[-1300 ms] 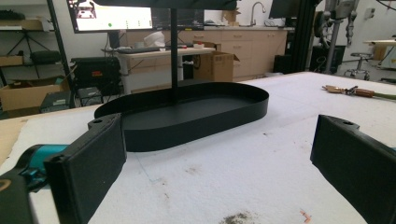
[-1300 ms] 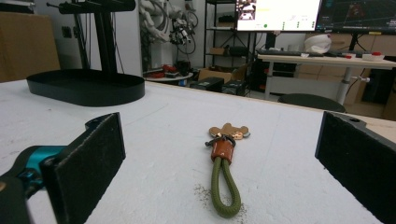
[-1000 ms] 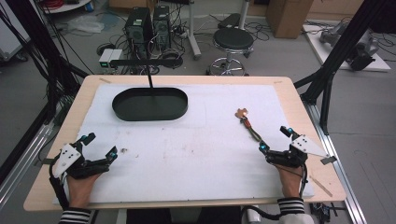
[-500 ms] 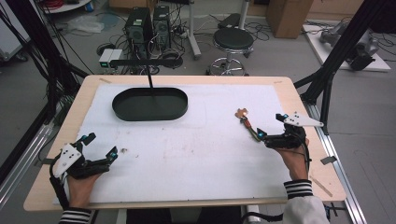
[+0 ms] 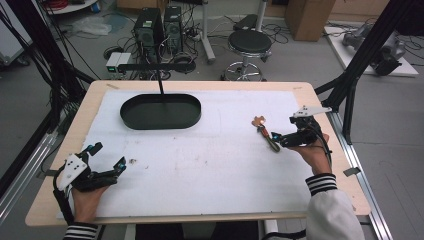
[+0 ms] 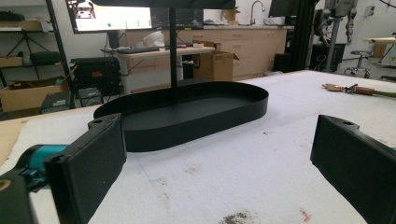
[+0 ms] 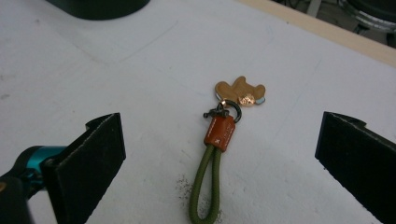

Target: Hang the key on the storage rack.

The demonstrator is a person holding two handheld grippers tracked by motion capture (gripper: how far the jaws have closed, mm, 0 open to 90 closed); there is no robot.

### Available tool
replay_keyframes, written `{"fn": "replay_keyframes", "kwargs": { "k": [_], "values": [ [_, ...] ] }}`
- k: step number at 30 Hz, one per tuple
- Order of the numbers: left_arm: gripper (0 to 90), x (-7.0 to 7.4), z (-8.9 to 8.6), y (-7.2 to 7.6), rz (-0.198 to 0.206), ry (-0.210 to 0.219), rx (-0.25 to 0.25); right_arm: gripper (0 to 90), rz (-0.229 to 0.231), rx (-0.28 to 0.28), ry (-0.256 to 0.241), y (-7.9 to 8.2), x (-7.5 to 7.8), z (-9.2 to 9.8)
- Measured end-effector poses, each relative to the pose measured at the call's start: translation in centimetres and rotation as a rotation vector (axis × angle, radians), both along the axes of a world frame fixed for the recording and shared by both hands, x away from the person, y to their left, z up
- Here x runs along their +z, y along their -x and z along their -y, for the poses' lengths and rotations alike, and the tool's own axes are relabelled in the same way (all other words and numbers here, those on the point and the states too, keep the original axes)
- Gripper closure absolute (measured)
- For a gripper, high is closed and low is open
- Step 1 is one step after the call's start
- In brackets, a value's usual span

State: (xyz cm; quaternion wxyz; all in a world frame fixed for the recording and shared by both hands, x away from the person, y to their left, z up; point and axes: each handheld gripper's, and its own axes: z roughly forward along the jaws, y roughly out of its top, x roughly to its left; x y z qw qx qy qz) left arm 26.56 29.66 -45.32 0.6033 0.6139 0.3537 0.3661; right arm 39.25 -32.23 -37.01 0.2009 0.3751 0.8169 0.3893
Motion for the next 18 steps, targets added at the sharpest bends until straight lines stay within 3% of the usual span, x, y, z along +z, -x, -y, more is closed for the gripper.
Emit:
{"fn": "replay_keyframes", "kwargs": {
  "k": [3,11,12,14,18],
  "values": [
    [4.0,0.0,0.0,0.0,0.000,0.002,0.000,0.5,-0.028,0.008,0.050,-0.7,0.2,-0.4],
    [4.0,0.0,0.0,0.0,-0.002,0.002,0.000,0.5,-0.106,0.010,0.099,-2.3,0.3,-1.2],
    [4.0,0.0,0.0,0.0,-0.002,0.003,0.000,0.5,-0.133,0.007,0.133,-2.7,0.1,-1.6],
    [4.0,0.0,0.0,0.0,-0.005,0.004,0.001,0.6,-0.136,0.008,0.171,-3.0,-0.1,-1.9],
    [4.0,0.0,0.0,0.0,-0.004,0.005,0.002,4.1,-0.170,0.009,0.206,-3.5,-0.7,-2.5]
  ]
}}
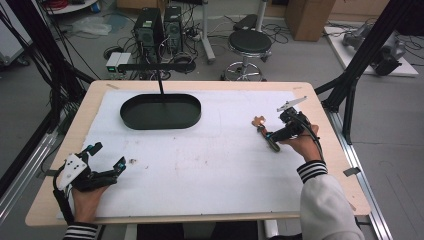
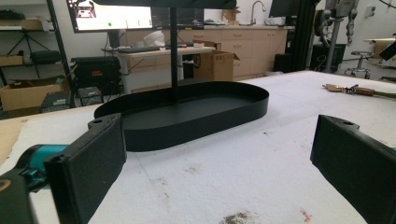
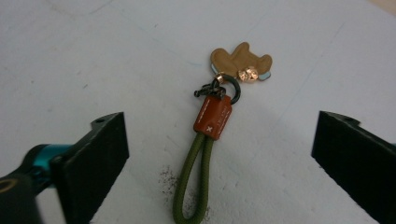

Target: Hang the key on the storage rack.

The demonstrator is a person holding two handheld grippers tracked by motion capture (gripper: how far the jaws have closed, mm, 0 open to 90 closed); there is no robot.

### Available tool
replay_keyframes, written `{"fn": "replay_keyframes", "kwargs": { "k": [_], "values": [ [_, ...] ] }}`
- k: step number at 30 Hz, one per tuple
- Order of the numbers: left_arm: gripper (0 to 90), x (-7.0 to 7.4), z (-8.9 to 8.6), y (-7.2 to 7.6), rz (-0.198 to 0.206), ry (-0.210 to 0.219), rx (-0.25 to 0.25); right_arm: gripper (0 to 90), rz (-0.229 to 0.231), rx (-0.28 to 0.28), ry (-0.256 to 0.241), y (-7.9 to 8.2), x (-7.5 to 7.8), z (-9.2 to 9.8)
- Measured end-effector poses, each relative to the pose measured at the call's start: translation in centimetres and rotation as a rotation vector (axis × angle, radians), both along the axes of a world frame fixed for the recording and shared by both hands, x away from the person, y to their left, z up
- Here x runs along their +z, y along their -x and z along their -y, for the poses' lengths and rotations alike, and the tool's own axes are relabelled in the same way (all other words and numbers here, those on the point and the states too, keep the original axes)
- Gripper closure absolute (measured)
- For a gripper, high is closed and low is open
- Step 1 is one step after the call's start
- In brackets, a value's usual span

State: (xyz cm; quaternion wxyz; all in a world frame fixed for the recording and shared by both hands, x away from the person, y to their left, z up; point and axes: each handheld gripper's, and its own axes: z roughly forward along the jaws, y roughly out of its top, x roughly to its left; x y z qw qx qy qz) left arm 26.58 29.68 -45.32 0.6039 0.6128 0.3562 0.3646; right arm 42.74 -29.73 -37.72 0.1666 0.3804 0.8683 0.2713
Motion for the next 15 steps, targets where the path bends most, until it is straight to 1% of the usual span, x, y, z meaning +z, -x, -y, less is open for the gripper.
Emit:
{"fn": "replay_keyframes", "kwargs": {
  "k": [4,5,7,8,10,11,15],
  "values": [
    [4.0,0.0,0.0,0.0,0.002,-0.005,0.001,4.1,-0.017,-0.009,0.013,-0.3,-0.4,-0.1],
    [4.0,0.0,0.0,0.0,0.002,-0.004,0.001,4.1,-0.036,-0.018,0.014,-0.5,-0.5,-0.2],
    [4.0,0.0,0.0,0.0,0.002,-0.004,0.001,4.1,-0.051,-0.015,0.029,-0.7,-0.7,-0.2],
    [4.0,0.0,0.0,0.0,0.002,-0.004,0.001,4.1,-0.067,-0.024,0.033,-0.7,-0.7,-0.3],
    [4.0,0.0,0.0,0.0,0.002,-0.005,0.002,4.3,-0.085,-0.031,0.029,-0.8,-0.8,-0.4],
    [4.0,0.0,0.0,0.0,0.002,-0.005,0.002,4.3,-0.085,-0.031,0.029,-0.8,-0.8,-0.4],
    [4.0,0.0,0.0,0.0,0.001,-0.004,0.000,4.9,-0.132,-0.053,0.041,-1.1,-1.2,-0.4]
  ]
}}
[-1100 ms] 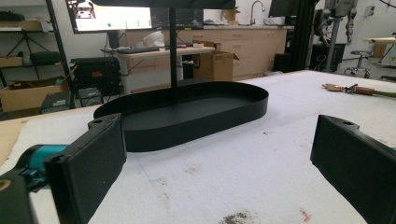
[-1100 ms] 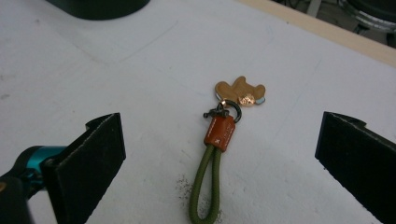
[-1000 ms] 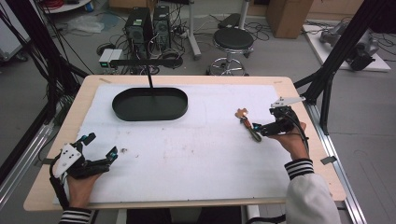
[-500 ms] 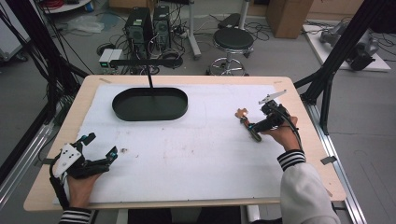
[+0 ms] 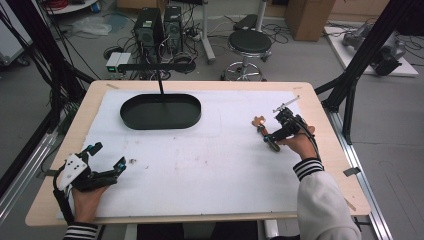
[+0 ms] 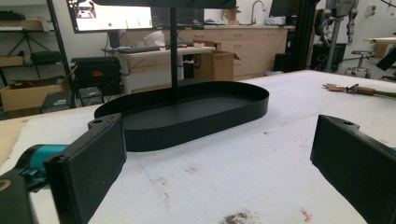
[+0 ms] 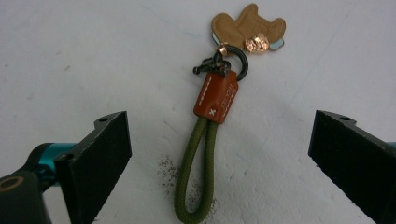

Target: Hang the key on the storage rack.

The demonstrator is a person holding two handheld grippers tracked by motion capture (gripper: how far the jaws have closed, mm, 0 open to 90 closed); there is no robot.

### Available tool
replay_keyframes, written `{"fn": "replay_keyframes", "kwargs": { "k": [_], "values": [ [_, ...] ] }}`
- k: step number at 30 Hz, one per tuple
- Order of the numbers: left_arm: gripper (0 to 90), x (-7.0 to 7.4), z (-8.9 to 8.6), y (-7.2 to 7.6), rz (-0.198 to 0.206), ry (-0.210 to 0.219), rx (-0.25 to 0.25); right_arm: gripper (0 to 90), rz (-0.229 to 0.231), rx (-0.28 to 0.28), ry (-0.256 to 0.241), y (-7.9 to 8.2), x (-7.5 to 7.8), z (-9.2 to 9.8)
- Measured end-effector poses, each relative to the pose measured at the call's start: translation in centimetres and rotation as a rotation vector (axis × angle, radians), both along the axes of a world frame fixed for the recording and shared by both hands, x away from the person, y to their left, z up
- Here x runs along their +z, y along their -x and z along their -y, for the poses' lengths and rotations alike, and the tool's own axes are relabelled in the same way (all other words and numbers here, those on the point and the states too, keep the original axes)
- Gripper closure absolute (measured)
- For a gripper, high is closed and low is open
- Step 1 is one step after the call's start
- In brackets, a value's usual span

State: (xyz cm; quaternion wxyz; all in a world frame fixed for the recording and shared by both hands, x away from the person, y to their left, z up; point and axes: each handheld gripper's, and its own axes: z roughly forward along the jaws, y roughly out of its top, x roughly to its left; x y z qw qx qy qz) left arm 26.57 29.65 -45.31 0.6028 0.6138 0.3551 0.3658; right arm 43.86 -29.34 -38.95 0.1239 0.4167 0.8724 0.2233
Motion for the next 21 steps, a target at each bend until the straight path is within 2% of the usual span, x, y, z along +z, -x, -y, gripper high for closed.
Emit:
{"fn": "replay_keyframes", "kwargs": {
  "k": [8,12,16,21],
  "values": [
    [4.0,0.0,-0.1,0.0,-0.003,0.004,-0.001,6.4,-0.049,-0.020,-0.016,-0.3,-0.5,0.1],
    [4.0,0.0,0.0,0.0,-0.003,0.003,-0.001,13.0,-0.089,-0.021,0.018,-0.5,-1.0,0.1],
    [4.0,0.0,0.0,0.0,-0.003,0.003,-0.001,14.5,-0.104,-0.026,0.013,-0.5,-1.1,-0.1],
    [4.0,0.0,0.0,0.0,-0.003,0.001,0.000,18.5,-0.133,-0.035,0.049,-0.5,-1.4,-0.4]
  ]
}}
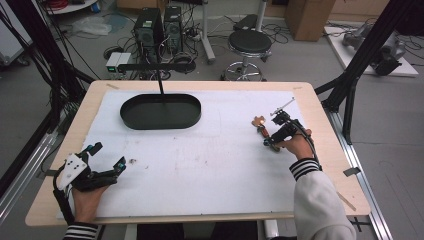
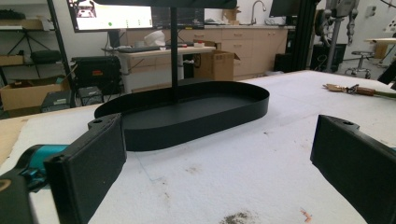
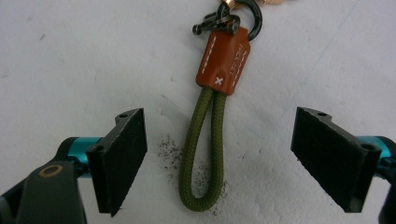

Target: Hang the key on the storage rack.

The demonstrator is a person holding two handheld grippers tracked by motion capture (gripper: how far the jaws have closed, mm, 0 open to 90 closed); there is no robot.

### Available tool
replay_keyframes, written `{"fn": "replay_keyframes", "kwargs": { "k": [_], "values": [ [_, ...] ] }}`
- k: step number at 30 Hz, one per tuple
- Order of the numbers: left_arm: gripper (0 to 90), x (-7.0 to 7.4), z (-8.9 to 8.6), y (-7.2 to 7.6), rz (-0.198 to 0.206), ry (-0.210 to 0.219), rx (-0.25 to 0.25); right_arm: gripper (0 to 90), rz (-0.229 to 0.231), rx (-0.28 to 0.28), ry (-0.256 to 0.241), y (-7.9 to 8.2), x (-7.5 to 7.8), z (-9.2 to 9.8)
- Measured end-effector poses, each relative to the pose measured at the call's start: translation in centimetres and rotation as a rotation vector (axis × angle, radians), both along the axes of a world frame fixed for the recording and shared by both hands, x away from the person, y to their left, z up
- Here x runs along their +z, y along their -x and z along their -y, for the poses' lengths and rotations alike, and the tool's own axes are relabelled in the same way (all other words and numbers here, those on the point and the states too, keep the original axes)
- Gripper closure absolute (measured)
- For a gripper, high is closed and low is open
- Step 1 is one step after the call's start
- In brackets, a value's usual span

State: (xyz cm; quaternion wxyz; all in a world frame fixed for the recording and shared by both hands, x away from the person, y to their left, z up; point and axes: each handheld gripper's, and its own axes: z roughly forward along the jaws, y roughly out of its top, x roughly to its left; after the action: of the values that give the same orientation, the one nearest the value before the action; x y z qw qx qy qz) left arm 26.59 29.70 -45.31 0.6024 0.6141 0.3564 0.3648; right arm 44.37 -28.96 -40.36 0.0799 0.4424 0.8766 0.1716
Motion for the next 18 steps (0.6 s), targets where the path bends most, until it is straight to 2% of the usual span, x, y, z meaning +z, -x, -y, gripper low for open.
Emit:
{"fn": "replay_keyframes", "kwargs": {
  "k": [10,15,18],
  "values": [
    [4.0,0.00,0.01,-0.01,0.000,0.002,0.000,30.2,-0.025,-0.017,0.035,-0.05,-0.27,-0.34],
    [4.0,0.00,0.01,0.00,0.000,0.000,0.001,37.0,-0.037,-0.021,0.033,-0.05,-0.25,-0.37],
    [4.0,0.00,0.01,0.00,0.001,0.000,0.001,37.7,-0.035,-0.021,0.030,-0.10,-0.30,-0.35]
  ]
}}
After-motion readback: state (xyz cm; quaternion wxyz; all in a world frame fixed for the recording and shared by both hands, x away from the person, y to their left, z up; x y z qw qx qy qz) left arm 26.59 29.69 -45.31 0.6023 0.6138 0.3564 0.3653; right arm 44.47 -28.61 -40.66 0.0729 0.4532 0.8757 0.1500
